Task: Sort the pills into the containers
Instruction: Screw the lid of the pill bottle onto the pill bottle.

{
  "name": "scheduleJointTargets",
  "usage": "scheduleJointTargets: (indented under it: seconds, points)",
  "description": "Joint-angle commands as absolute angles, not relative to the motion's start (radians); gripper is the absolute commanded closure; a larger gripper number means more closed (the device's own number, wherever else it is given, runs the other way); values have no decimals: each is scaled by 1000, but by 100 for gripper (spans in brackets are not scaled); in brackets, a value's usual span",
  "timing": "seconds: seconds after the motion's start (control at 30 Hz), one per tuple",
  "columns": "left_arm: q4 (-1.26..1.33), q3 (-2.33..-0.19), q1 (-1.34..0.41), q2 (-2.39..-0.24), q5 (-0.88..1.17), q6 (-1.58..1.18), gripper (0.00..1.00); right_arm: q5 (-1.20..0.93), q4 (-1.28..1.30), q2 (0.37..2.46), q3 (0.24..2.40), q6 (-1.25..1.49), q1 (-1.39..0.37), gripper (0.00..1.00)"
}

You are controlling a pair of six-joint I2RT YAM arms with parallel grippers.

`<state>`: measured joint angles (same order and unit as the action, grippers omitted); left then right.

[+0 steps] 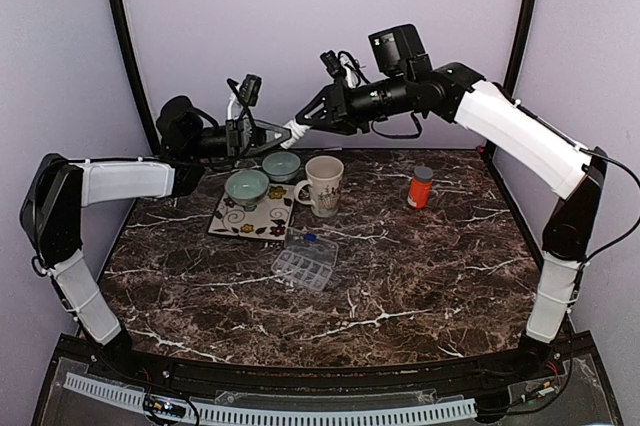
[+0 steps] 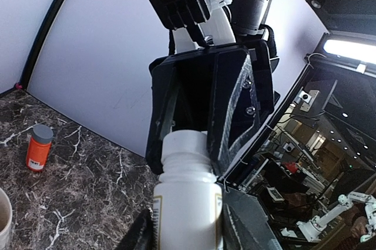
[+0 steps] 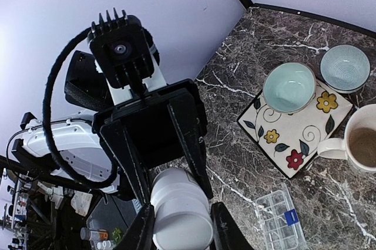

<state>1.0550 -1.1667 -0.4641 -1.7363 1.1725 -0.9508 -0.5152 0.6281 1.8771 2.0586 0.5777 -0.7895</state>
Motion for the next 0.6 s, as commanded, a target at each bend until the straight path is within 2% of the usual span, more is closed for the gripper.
scheduleJointTargets:
  seconds: [0.0, 0.23, 0.57]
  points:
    - [736, -1219, -569, -1614, 1051, -631, 82, -562, 608, 1926, 2052, 591, -845, 88]
    - [540, -1232, -606, -1554, 944, -417, 82, -549, 623, 1919, 2044, 601, -849, 90]
    - [374, -1222, -684, -1469, 625, -170, 82, -532, 646, 1922, 2043, 603, -853, 91]
